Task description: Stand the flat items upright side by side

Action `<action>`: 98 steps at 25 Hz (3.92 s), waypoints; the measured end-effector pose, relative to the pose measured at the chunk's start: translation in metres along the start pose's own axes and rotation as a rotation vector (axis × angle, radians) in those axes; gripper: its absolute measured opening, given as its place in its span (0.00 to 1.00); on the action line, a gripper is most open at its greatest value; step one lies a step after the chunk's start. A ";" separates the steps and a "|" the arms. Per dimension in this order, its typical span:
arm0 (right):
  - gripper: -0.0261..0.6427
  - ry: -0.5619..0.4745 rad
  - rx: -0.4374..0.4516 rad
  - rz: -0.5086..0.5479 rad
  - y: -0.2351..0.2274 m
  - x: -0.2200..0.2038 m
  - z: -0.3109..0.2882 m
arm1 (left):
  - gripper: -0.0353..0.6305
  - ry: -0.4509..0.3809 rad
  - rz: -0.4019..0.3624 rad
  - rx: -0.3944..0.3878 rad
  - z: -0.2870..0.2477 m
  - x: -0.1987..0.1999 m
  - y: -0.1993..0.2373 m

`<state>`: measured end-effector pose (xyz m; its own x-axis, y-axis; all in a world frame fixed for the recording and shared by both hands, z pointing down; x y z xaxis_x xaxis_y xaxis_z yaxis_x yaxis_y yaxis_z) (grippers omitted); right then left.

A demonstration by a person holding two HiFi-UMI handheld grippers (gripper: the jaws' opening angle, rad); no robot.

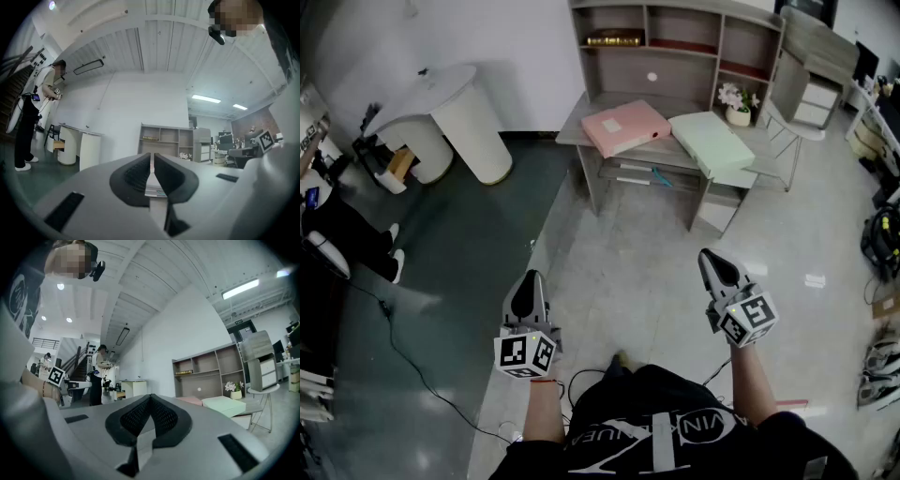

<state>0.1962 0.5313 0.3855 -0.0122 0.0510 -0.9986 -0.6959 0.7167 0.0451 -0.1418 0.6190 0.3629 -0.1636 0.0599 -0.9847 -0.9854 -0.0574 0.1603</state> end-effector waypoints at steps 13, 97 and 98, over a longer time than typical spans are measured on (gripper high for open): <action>0.05 0.000 0.018 0.005 0.002 -0.001 0.011 | 0.09 0.003 0.014 0.032 0.014 0.000 -0.006; 0.34 0.241 -0.076 -0.199 -0.228 -0.114 -0.421 | 0.40 0.340 0.259 -0.211 -0.500 -0.120 0.120; 0.34 0.250 -0.069 -0.200 -0.233 -0.117 -0.427 | 0.40 0.351 0.265 -0.219 -0.508 -0.125 0.115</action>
<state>0.0533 0.0617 0.4808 -0.0403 -0.2649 -0.9634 -0.7494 0.6458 -0.1462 -0.2108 0.0991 0.4696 -0.3442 -0.3224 -0.8818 -0.8728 -0.2363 0.4270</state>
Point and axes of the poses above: the fingertips, and each gripper's own axes: z backward along the fingers, y to its left, x out of its top, the point moved 2 cm from there along z, backward along the fingers, and after that the axes turned 6 degrees about z, right-handed, at the moved point
